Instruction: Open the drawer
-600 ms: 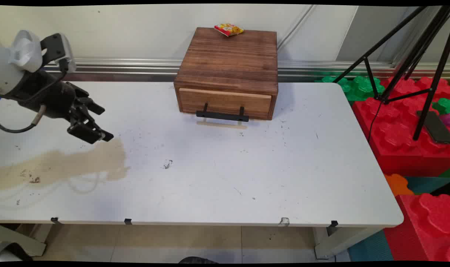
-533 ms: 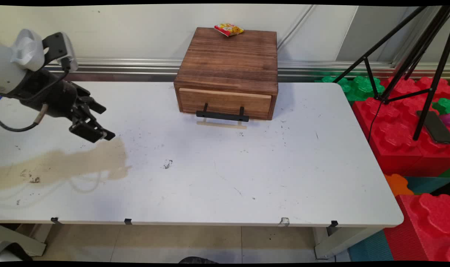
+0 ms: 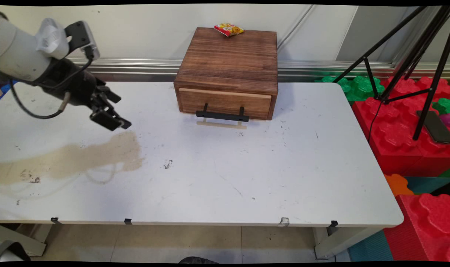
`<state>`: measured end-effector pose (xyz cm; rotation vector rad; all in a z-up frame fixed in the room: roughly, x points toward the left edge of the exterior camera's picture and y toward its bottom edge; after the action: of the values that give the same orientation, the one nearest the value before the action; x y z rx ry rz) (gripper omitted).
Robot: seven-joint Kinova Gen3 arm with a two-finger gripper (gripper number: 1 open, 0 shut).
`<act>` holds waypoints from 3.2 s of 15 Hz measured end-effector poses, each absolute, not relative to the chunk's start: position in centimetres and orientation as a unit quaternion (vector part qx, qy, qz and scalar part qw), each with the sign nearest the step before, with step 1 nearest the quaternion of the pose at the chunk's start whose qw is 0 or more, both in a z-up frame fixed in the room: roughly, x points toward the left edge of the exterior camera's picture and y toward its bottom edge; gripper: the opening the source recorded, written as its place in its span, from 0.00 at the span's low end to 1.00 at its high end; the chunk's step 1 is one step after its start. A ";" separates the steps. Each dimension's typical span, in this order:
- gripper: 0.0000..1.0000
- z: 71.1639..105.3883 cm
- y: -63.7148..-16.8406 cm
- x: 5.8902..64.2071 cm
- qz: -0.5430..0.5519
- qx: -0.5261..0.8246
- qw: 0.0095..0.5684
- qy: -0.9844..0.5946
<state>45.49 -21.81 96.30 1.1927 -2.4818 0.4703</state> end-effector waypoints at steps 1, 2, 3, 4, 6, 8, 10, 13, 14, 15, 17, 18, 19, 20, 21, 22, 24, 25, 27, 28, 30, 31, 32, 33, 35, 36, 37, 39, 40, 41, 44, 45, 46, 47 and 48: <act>1.00 96.4 -22.3 45.1 0.168 0.418 0.173 -0.876; 1.00 96.4 -22.9 44.7 0.171 0.415 0.174 -0.877; 1.00 96.5 -23.5 44.3 0.173 0.412 0.174 -0.877; 1.00 96.5 -24.1 43.8 0.175 0.409 0.175 -0.878; 1.00 96.4 -25.2 42.7 0.176 0.402 0.178 -0.881; 1.00 96.3 -26.4 41.6 0.177 0.394 0.178 -0.884; 1.00 96.1 -27.2 40.8 0.178 0.386 0.178 -0.888; 1.00 95.5 -29.0 39.0 0.179 0.370 0.178 -0.894; 1.00 95.2 -29.6 38.3 0.179 0.365 0.179 -0.896; 1.00 94.8 -30.2 37.7 0.179 0.361 0.179 -0.897; 1.00 94.3 -31.1 36.8 0.179 0.354 0.179 -0.900; 1.00 94.0 -31.6 36.3 0.179 0.349 0.180 -0.902; 1.00 93.5 -32.3 35.8 0.180 0.344 0.180 -0.904; 1.00 93.1 -32.9 35.3 0.181 0.339 0.180 -0.906; 1.00 92.6 -33.5 34.8 0.182 0.334 0.180 -0.907; 1.00 92.4 -33.9 34.5 0.182 0.331 0.181 -0.908; 1.00 91.4 -35.1 33.6 0.185 0.321 0.180 -0.911; 1.00 90.8 -35.7 33.2 0.187 0.315 0.180 -0.913; 1.00 90.0 -36.6 32.5 0.189 0.307 0.180 -0.915; 1.00 89.5 -37.1 32.1 0.190 0.302 0.179 -0.917; 1.00 88.6 -38.0 31.5 0.192 0.294 0.178 -0.919; 1.00 88.3 -38.3 31.3 0.193 0.291 0.178 -0.920; 1.00 87.7 -38.8 31.0 0.194 0.287 0.177 -0.921; 1.00 87.1 -39.2 30.7 0.195 0.282 0.177 -0.922; 1.00 86.0 -40.0 30.2 0.196 0.274 0.175 -0.925; 1.00 85.4 -40.4 30.0 0.196 0.270 0.174 -0.926; 1.00 84.8 -40.7 29.8 0.195 0.267 0.173 -0.928; 1.00 83.7 -41.2 29.5 0.194 0.263 0.171 -0.929; 1.00 83.2 -41.5 29.4 0.194 0.261 0.170 -0.930; 1.00 82.7 -41.8 29.3 0.193 0.259 0.170 -0.931; 1.00 81.6 -42.3 29.0 0.190 0.255 0.167 -0.933; 1.00 81.3 -42.4 28.9 0.189 0.254 0.167 -0.934; 1.00 80.9 -42.4 28.8 0.185 0.254 0.166 -0.935; 1.00 80.7 -42.4 28.7 0.181 0.253 0.166 -0.936; 1.00 80.4 -42.4 28.6 0.177 0.253 0.166 -0.936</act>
<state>28.57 -42.39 80.37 0.7204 -2.6659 0.5037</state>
